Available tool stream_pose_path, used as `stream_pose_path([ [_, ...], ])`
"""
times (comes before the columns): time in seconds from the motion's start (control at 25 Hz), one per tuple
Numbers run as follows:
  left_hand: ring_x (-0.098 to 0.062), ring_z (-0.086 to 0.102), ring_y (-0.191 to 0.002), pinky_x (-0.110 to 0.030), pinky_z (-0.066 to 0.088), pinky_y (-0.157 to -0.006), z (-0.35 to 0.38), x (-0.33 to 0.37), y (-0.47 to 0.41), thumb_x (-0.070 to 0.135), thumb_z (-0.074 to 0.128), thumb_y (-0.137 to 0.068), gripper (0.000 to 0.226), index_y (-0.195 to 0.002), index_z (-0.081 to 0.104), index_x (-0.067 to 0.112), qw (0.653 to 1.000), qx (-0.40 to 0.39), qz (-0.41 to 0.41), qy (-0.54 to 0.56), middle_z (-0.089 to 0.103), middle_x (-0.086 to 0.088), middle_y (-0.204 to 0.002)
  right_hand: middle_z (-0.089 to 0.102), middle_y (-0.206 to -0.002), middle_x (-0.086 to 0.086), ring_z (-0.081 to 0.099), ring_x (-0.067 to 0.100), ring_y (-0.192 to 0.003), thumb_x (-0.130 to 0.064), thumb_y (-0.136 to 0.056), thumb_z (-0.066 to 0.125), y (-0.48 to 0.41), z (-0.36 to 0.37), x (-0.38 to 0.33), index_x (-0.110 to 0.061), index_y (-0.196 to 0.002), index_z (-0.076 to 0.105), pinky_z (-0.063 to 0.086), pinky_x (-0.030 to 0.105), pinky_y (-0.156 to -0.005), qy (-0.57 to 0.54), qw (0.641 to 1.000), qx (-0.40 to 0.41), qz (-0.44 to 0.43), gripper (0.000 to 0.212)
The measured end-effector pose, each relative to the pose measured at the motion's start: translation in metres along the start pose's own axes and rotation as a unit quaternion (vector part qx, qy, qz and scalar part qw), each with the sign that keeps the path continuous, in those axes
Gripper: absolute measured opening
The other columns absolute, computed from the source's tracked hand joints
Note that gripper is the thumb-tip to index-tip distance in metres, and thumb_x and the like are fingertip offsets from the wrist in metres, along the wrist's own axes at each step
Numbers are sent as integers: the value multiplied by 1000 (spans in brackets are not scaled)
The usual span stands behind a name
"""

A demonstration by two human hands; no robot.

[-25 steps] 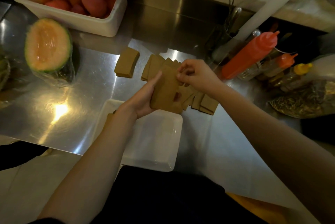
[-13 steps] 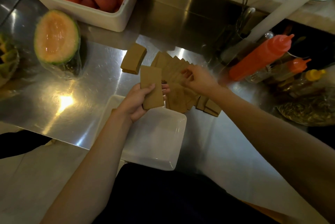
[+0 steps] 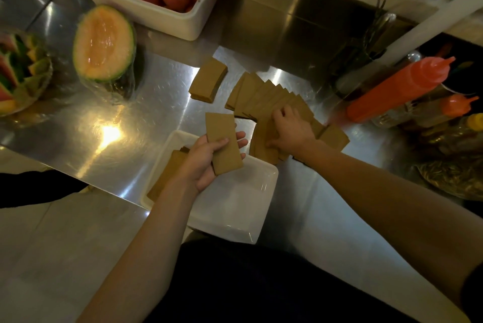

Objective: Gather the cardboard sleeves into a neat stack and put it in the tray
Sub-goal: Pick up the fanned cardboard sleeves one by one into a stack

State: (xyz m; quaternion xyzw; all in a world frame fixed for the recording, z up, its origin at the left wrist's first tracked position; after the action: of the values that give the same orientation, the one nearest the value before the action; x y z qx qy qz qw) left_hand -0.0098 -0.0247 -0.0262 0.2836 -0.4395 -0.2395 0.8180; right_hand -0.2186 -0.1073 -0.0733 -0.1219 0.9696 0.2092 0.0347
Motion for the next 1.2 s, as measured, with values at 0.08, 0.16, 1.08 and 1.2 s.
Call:
stream_pose_path([
  [0.08,-28,69,-107,-42,60,-79,1,0,1,6,46,-100,36,-135,50,6,1000,1,1,1,71,-15,-116,48,-127,9,46,25,-113,-44,-76,74,3,1,2,-15,-128,42,47,33,-79,-12,999,32,3,68],
  [0.16,-28,69,-106,-41,60,-78,2,0,2,6,46,-100,36,-136,49,6,1000,4,2,0,72,-15,-116,53,-117,7,50,23,-106,-39,-78,73,9,3,6,-16,-120,44,47,33,-77,-61,997,47,12,56],
  [1.08,-27,71,-101,-43,59,-79,1,0,2,24,53,-99,39,-135,47,12,1000,5,-4,7,72,-15,-114,63,-105,2,62,10,-87,-16,-92,60,45,-86,-5,-15,-118,56,51,19,-68,-451,891,50,14,26],
  [1.2,-26,71,-100,-42,60,-77,-7,3,2,23,53,-99,40,-136,49,8,1000,16,13,4,72,-15,-112,61,-106,7,61,16,-87,-13,-91,60,35,-85,5,-13,-121,52,53,25,-71,-469,880,42,58,31],
])
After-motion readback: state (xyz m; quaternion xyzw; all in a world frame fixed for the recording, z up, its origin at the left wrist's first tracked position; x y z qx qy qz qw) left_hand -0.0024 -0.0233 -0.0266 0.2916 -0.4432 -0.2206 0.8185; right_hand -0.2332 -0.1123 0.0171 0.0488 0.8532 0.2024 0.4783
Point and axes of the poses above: each hand's wrist, its own y-axis away from the middle knuckle, its own z-axis out of the palm, x = y × z, the point moved 1 cm from there along -y, towards the middle knuckle
